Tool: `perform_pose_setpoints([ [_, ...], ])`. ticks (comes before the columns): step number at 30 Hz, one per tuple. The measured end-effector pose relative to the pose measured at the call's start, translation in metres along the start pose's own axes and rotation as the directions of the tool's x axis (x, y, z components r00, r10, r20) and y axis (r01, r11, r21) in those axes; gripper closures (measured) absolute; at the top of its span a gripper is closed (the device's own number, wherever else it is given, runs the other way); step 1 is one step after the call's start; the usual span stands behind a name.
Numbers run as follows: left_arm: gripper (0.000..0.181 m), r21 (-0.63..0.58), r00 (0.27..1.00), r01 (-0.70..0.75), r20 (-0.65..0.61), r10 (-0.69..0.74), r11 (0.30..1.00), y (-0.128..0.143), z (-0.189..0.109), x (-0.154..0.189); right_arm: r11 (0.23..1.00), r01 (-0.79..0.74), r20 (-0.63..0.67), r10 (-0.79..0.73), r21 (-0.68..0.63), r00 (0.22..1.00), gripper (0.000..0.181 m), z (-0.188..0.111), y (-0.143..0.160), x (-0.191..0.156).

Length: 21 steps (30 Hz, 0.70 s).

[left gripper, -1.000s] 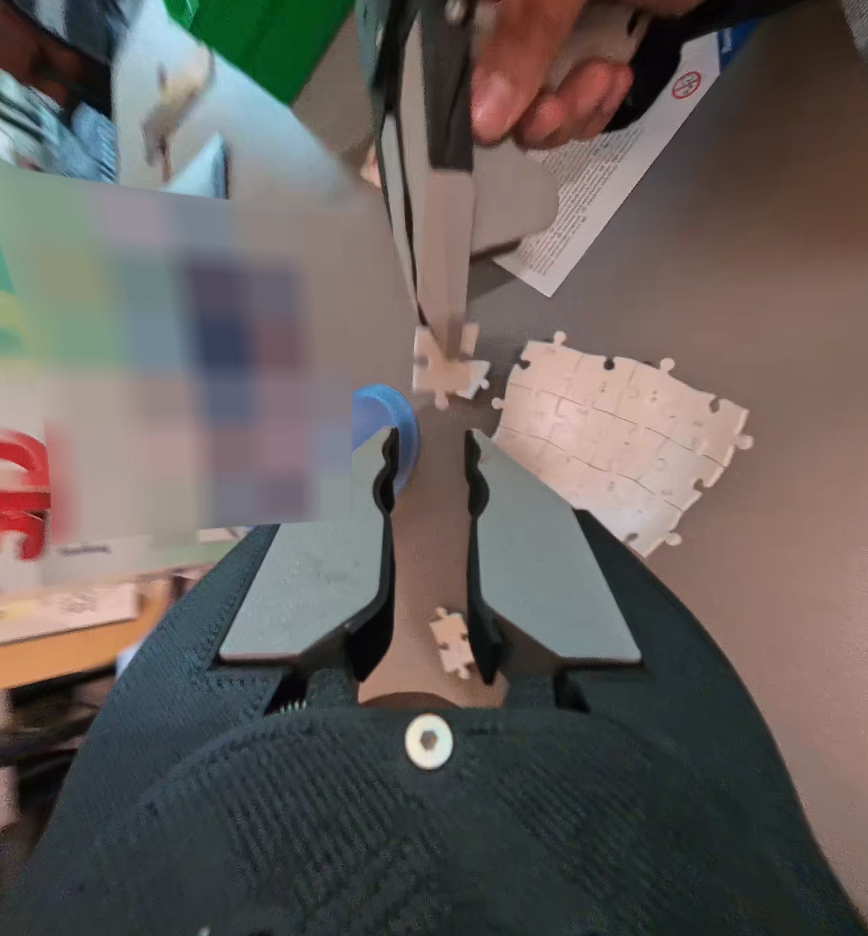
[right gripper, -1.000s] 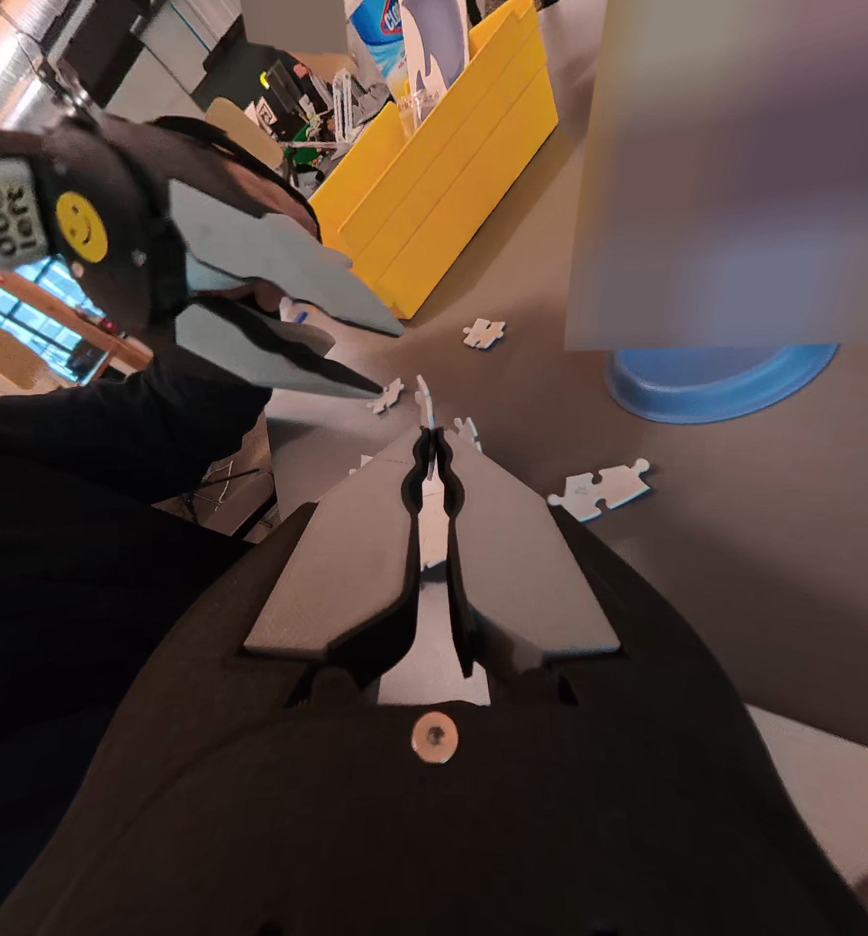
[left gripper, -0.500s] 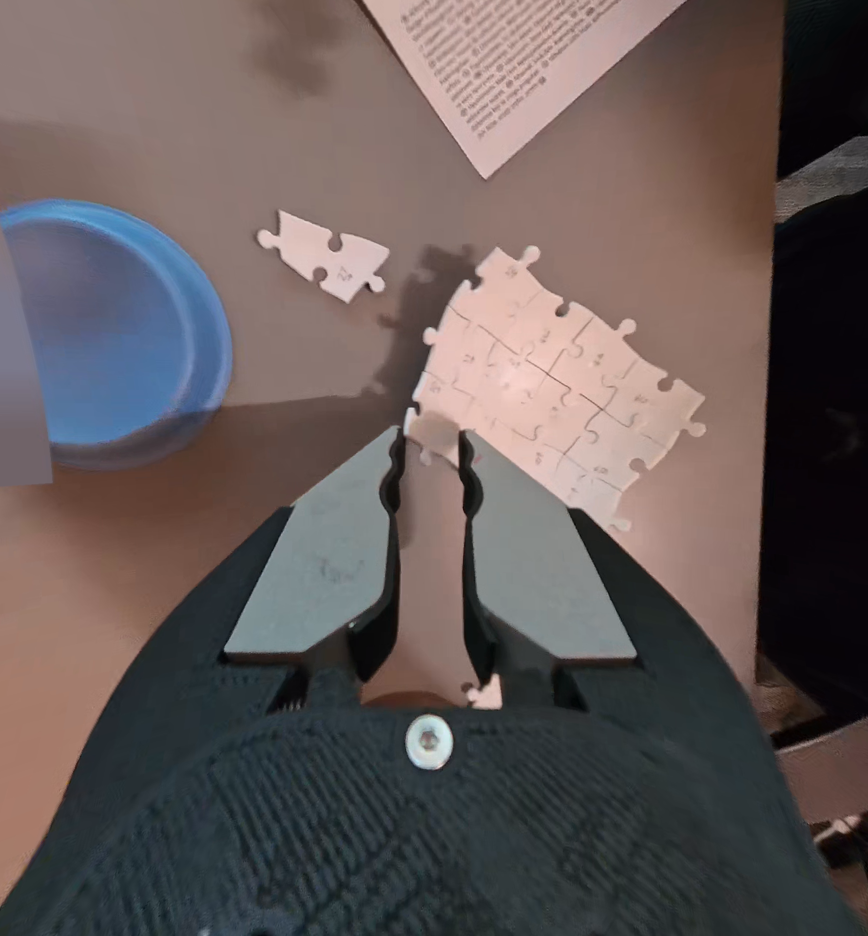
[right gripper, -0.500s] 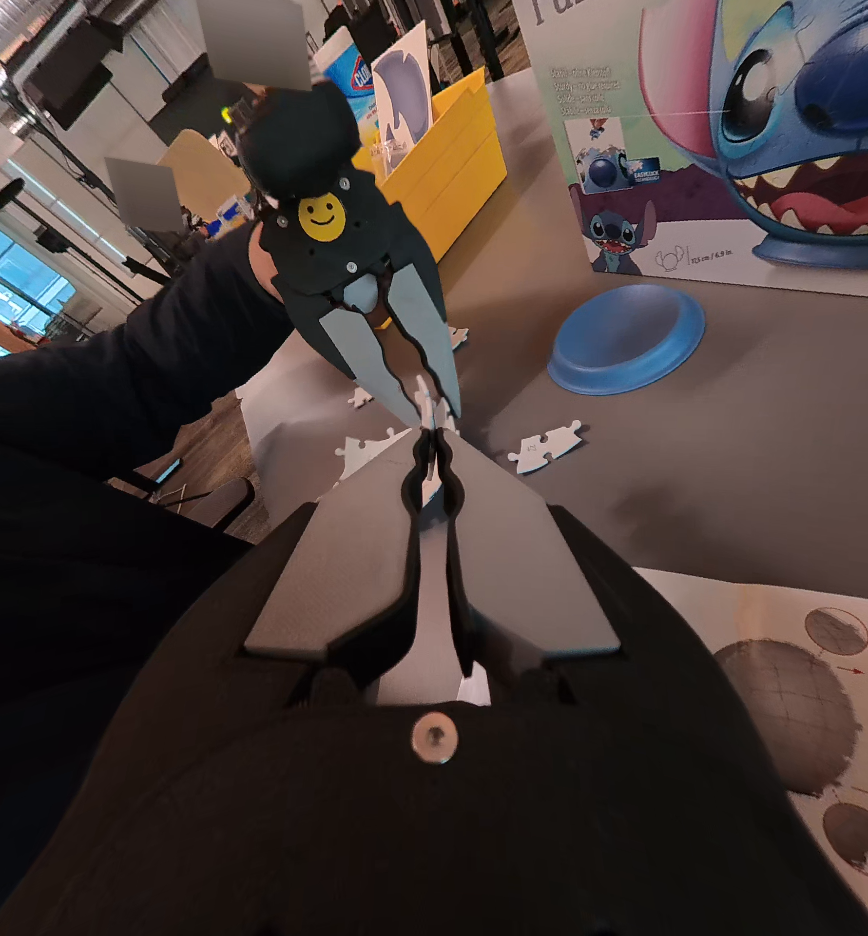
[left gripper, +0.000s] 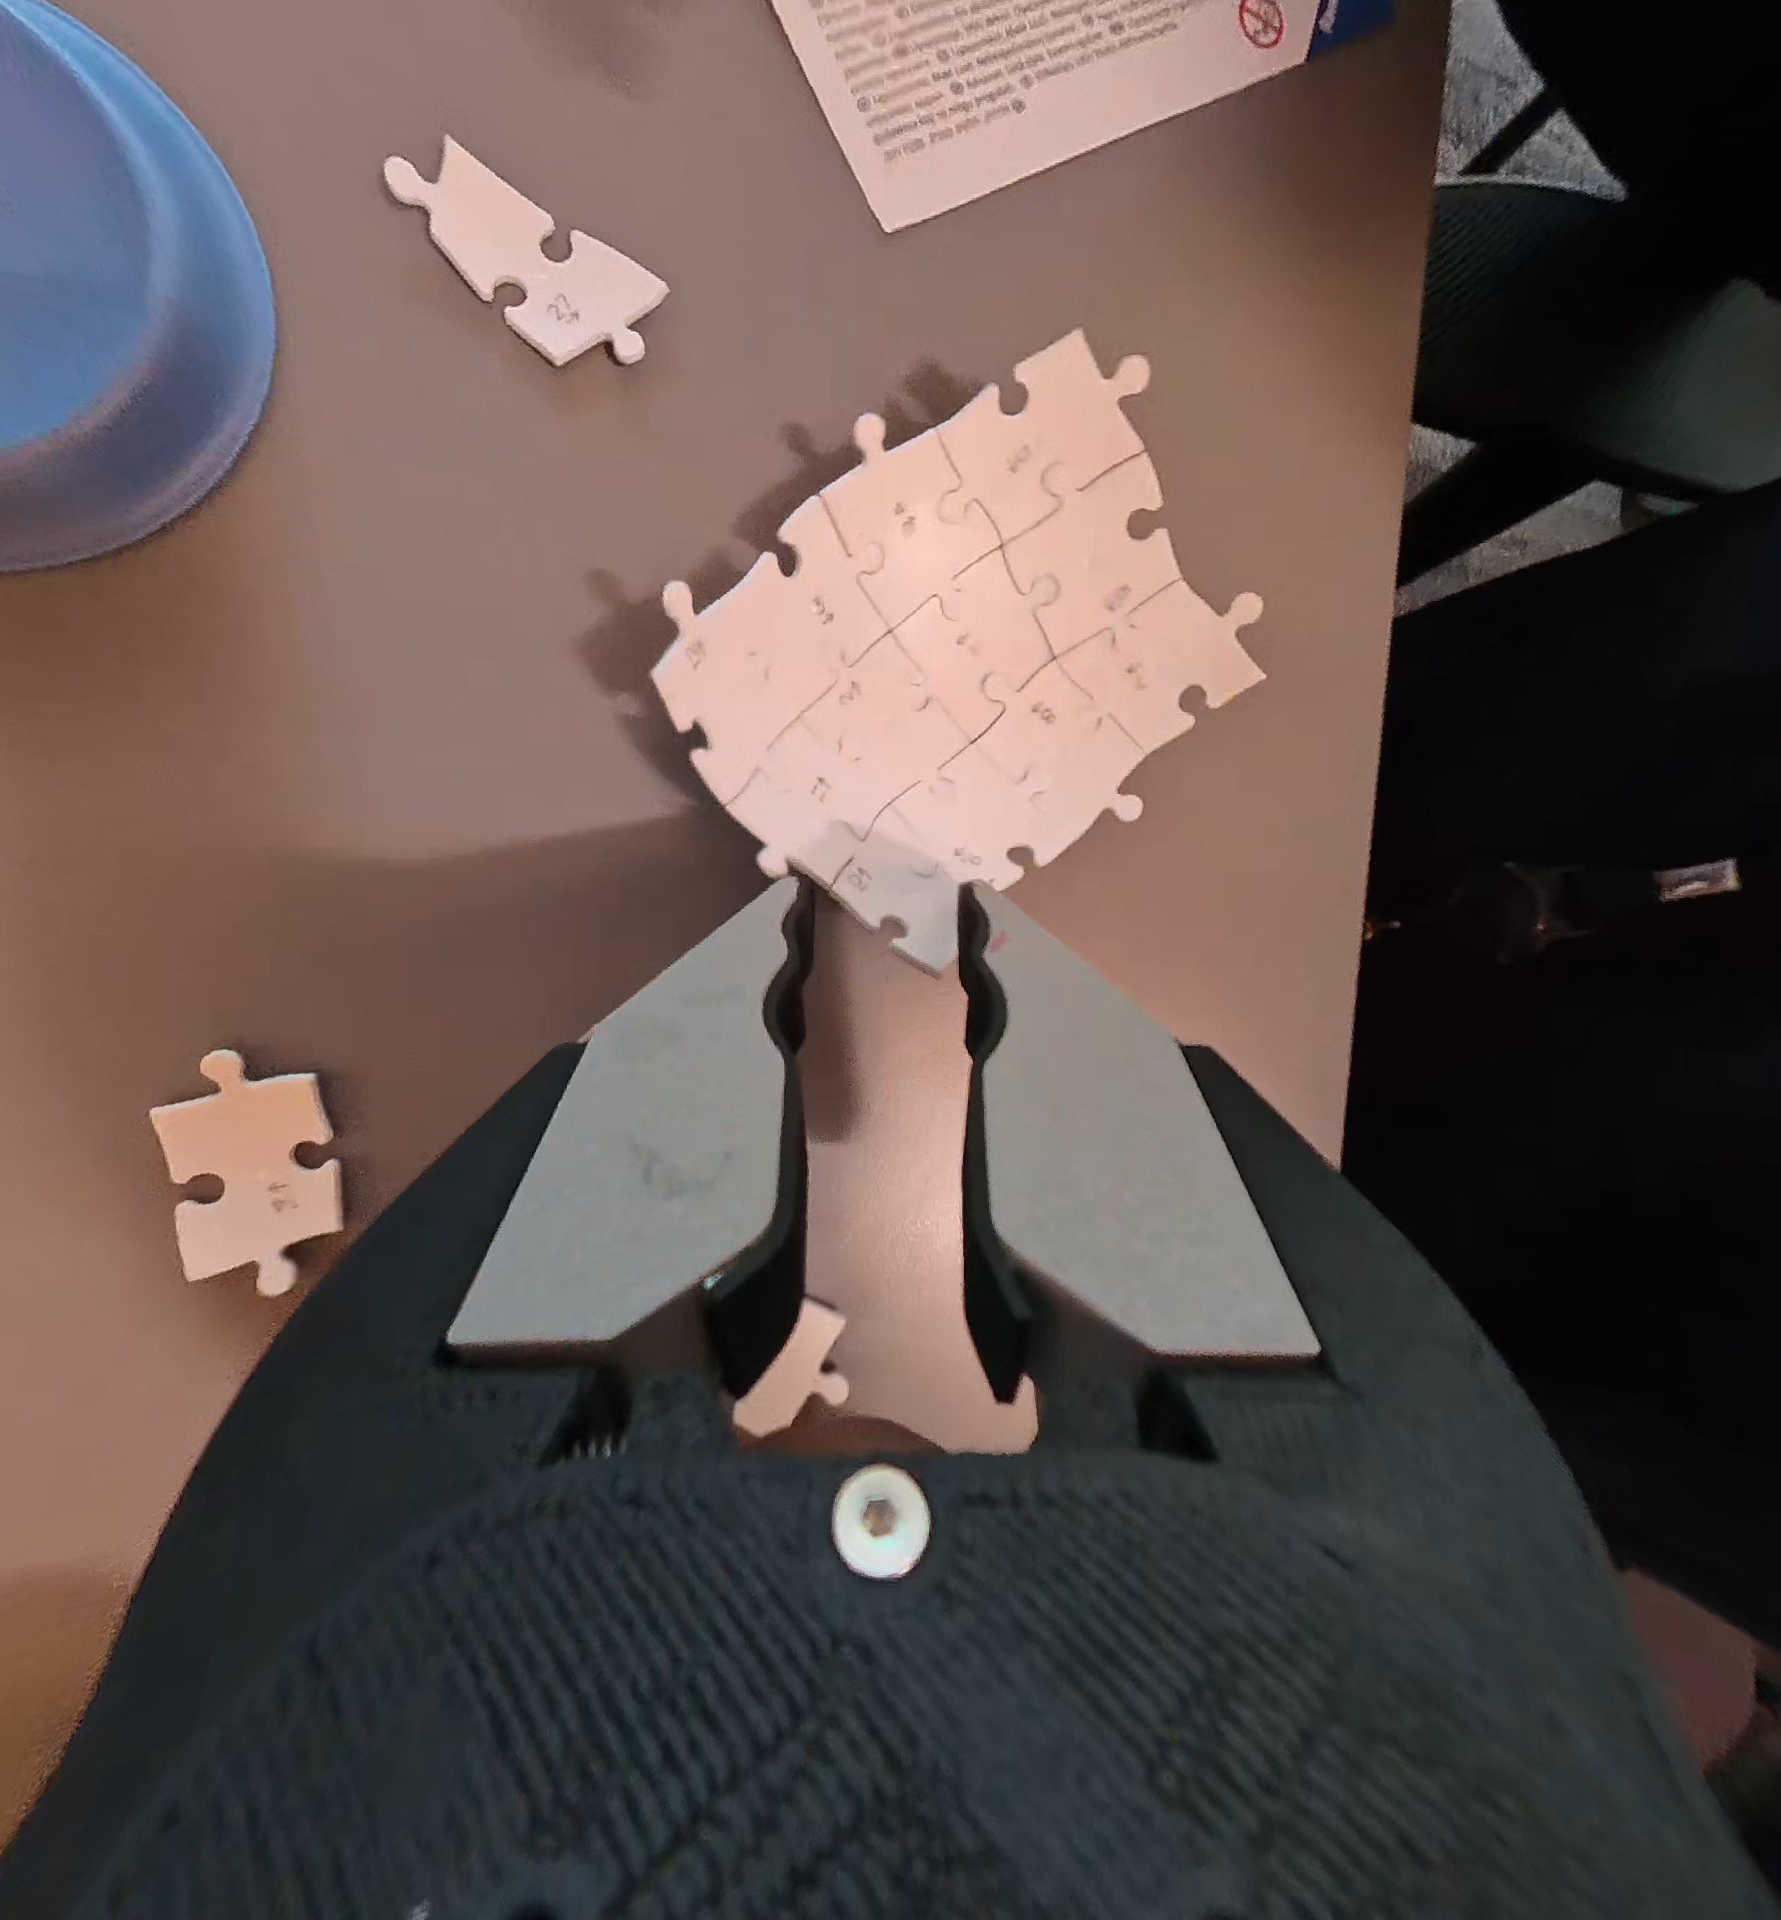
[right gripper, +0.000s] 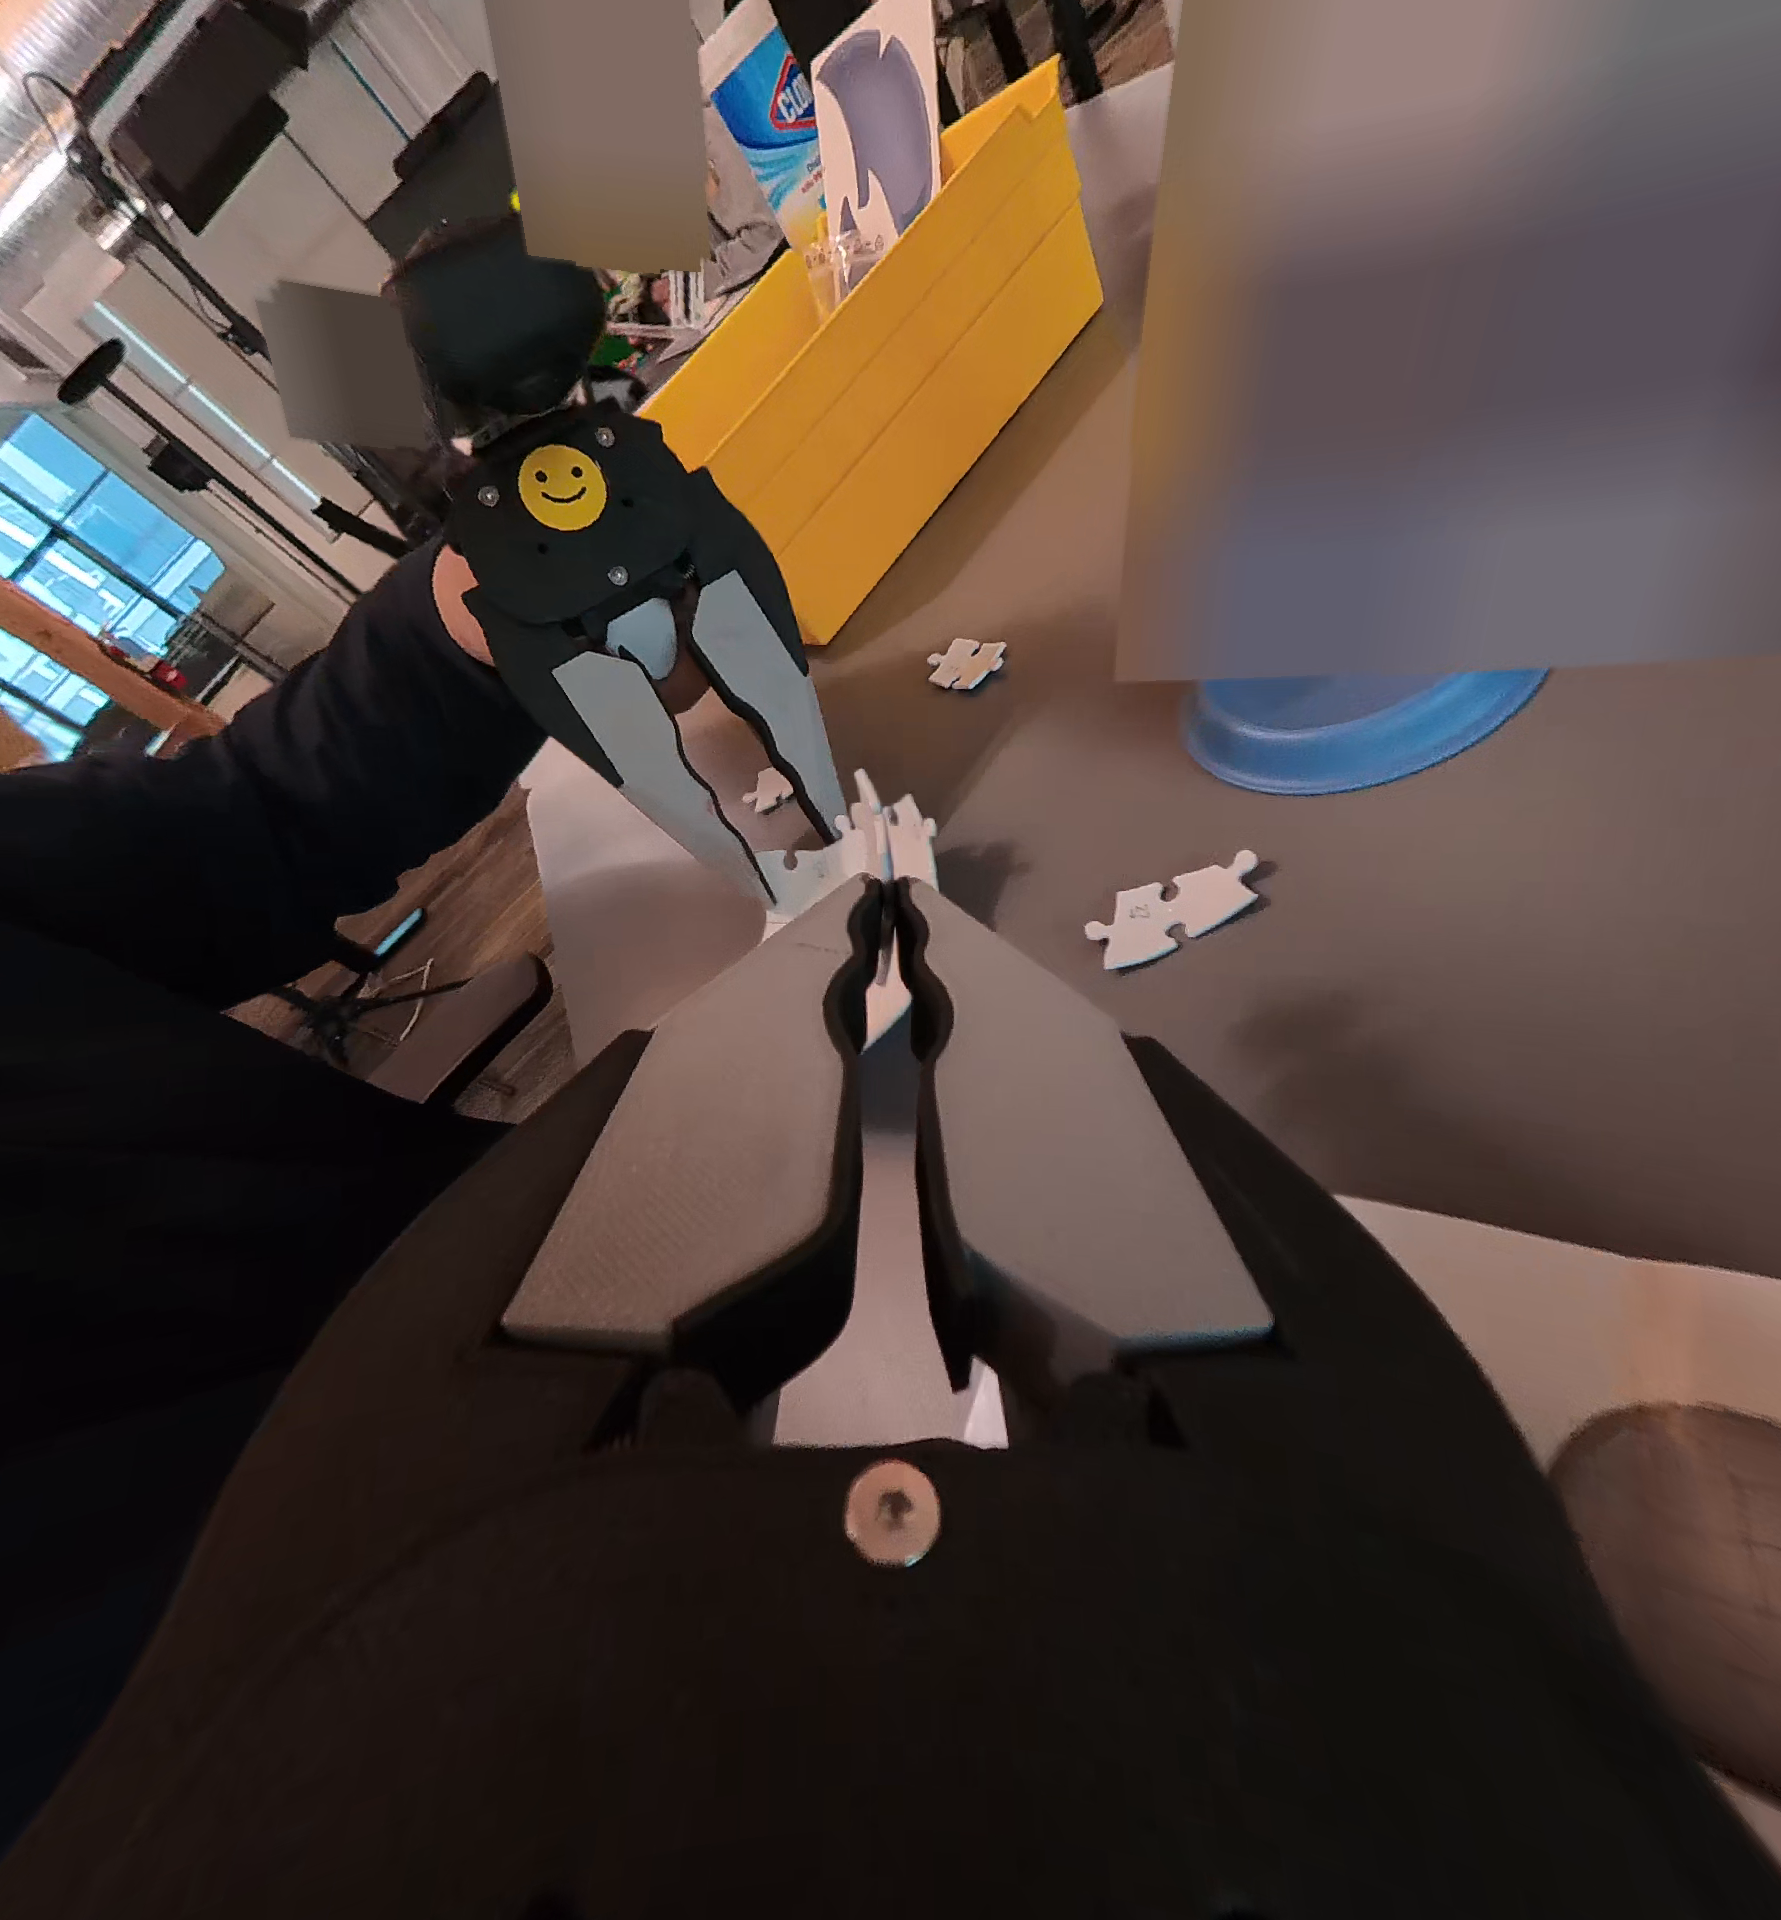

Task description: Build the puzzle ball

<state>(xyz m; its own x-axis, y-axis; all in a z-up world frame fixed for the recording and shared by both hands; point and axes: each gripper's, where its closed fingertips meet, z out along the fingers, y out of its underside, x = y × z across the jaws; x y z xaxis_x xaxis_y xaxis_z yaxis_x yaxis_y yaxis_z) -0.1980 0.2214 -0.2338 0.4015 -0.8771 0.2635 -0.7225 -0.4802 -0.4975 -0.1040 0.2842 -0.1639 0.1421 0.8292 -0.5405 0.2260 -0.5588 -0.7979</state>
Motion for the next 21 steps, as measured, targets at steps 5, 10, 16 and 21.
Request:
perform_pose_setpoints([
  [5, 0.154, 0.038, 0.997, 0.053, -0.062, -0.050, 0.998, 0.001, 0.002, 0.010, 0.999, -0.030, 0.070, 0.031, -0.014, 0.997, 0.181, 0.022, 0.000, -0.006],
  [10, 0.154, 0.116, 0.999, 0.049, -0.011, -0.048, 0.992, 0.001, -0.015, 0.005, 0.998, -0.057, 0.118, 0.060, -0.031, 0.991, 0.181, 0.040, -0.005, -0.007],
  [16, 0.154, 0.198, 0.997, 0.070, 0.016, -0.075, 0.978, -0.003, -0.033, -0.007, 0.994, -0.103, 0.206, 0.109, -0.044, 0.972, 0.181, 0.054, -0.012, -0.009],
  [21, 0.155, 0.250, 0.998, 0.067, -0.002, -0.068, 0.966, -0.010, -0.040, -0.012, 0.994, -0.105, 0.220, 0.112, -0.042, 0.969, 0.181, 0.057, -0.015, -0.004],
])
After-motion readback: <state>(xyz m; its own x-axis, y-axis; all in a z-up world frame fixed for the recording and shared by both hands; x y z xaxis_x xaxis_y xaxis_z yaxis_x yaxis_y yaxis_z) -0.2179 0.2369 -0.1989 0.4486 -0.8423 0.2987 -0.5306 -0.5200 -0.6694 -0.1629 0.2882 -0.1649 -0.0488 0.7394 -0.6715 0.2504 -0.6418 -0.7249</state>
